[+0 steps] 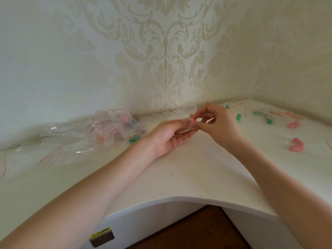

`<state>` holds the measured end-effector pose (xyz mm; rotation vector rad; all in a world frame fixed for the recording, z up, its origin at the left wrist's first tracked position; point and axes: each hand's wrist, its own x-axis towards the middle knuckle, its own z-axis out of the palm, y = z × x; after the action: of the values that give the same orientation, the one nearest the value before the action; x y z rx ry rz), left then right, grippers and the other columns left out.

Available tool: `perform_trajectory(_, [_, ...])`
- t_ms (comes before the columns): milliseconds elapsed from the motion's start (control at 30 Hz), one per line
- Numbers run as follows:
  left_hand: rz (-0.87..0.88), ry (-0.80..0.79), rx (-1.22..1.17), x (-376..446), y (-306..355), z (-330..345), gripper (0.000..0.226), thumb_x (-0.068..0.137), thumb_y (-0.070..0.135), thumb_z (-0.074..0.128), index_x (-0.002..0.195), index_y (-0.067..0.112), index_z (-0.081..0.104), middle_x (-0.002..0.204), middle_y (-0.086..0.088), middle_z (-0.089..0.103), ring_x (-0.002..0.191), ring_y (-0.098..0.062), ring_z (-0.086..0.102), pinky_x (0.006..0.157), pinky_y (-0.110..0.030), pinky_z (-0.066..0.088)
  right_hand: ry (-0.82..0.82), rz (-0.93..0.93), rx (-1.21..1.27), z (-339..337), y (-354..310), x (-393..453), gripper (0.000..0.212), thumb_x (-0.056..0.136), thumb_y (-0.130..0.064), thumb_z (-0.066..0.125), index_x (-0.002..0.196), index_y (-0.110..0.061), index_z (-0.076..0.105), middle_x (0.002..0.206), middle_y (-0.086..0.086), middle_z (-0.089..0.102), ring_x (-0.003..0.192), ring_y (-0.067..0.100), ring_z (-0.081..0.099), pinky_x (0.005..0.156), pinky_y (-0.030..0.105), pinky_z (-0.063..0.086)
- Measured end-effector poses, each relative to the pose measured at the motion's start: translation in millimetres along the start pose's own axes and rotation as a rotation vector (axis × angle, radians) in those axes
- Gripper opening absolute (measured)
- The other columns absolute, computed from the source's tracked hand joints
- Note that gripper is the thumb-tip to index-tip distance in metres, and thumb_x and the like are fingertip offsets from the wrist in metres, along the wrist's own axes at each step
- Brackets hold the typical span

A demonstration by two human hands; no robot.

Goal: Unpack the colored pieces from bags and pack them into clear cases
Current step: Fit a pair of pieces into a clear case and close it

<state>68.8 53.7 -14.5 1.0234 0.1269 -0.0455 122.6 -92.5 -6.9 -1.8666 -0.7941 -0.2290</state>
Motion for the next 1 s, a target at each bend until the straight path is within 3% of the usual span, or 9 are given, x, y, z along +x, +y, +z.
perform_trajectory(167, [-0.024,0.002,-0.038,0,1,0,0.01,0.091,0.001,0.055,0.092,-0.002,0.065,0.085,-0.011,0.07,0.079,-0.016,0.07,0.079,-0.025,0.057,-0.039,-0.032,-0.105,2,3,-1,0.006,0.078,-0.021,0.076,0.082,-0.024,0.072,0.091,-0.019,0.069,0.07,-0.004,0.052,0.062,0.01,0.036])
perform_trajectory(267, [-0.039,0.018,-0.058,0,2,1,0.009,0.089,0.001,0.057,0.092,-0.003,0.065,0.082,-0.011,0.07,0.078,-0.018,0.07,0.077,-0.025,0.058,0.061,-0.052,-0.085,3,2,1,0.008,0.087,-0.021,0.067,0.086,-0.027,0.072,0.096,-0.013,0.063,0.072,-0.001,0.053,0.064,0.007,0.038])
perform_trajectory(333, [-0.043,0.011,-0.04,-2,2,2,0.009,0.088,0.001,0.059,0.092,-0.005,0.065,0.082,-0.011,0.069,0.08,-0.019,0.07,0.078,-0.026,0.057,0.151,-0.016,-0.005,2,2,3,0.014,0.094,-0.026,0.057,0.104,-0.031,0.066,0.102,-0.007,0.058,0.076,0.002,0.056,0.067,0.009,0.041])
perform_trajectory(433, [-0.051,-0.003,-0.013,-3,2,3,0.013,0.091,0.007,0.058,0.092,-0.004,0.064,0.081,-0.011,0.069,0.083,-0.021,0.069,0.081,-0.028,0.057,0.058,0.09,0.035,5,5,4,0.027,0.099,-0.034,0.045,0.122,-0.033,0.059,0.111,-0.012,0.059,0.092,0.005,0.061,0.079,0.022,0.047])
perform_trajectory(600, [-0.099,0.063,-0.172,4,4,-6,0.06,0.095,0.044,0.047,0.11,-0.013,0.058,0.094,-0.021,0.068,0.096,-0.032,0.067,0.082,-0.036,0.057,0.01,0.053,0.018,7,3,2,0.03,0.101,-0.032,0.04,0.089,-0.037,0.068,0.106,-0.009,0.066,0.093,0.005,0.06,0.079,0.025,0.045])
perform_trajectory(767, [0.003,0.045,-0.048,3,-1,-3,0.012,0.088,-0.002,0.057,0.097,-0.007,0.063,0.085,-0.015,0.066,0.09,-0.023,0.066,0.08,-0.028,0.057,-0.009,0.073,0.065,6,1,1,0.034,0.101,-0.031,0.041,0.083,-0.033,0.07,0.102,-0.011,0.067,0.083,-0.003,0.06,0.068,0.016,0.048])
perform_trajectory(833, [0.051,0.069,-0.052,4,-2,-3,0.009,0.086,-0.006,0.058,0.094,-0.007,0.061,0.081,-0.016,0.066,0.087,-0.024,0.066,0.078,-0.028,0.058,0.062,0.103,0.118,2,-1,3,0.034,0.101,-0.03,0.04,0.085,-0.029,0.07,0.099,-0.013,0.068,0.077,-0.005,0.059,0.061,0.012,0.046])
perform_trajectory(900, [0.129,0.09,-0.004,4,1,-2,0.019,0.087,-0.006,0.058,0.106,-0.006,0.055,0.087,-0.018,0.066,0.083,-0.022,0.067,0.07,-0.026,0.059,0.132,0.137,0.153,-2,-1,4,0.032,0.101,-0.028,0.039,0.086,-0.028,0.068,0.099,-0.012,0.067,0.075,-0.001,0.059,0.062,0.015,0.045])
perform_trajectory(1000, [0.35,0.178,0.356,2,13,-2,0.023,0.091,0.001,0.057,0.108,0.004,0.042,0.091,-0.015,0.066,0.077,-0.019,0.066,0.058,-0.023,0.054,0.159,0.169,0.158,-4,0,5,0.029,0.101,-0.025,0.04,0.086,-0.028,0.066,0.1,-0.007,0.064,0.075,0.004,0.058,0.064,0.019,0.044])
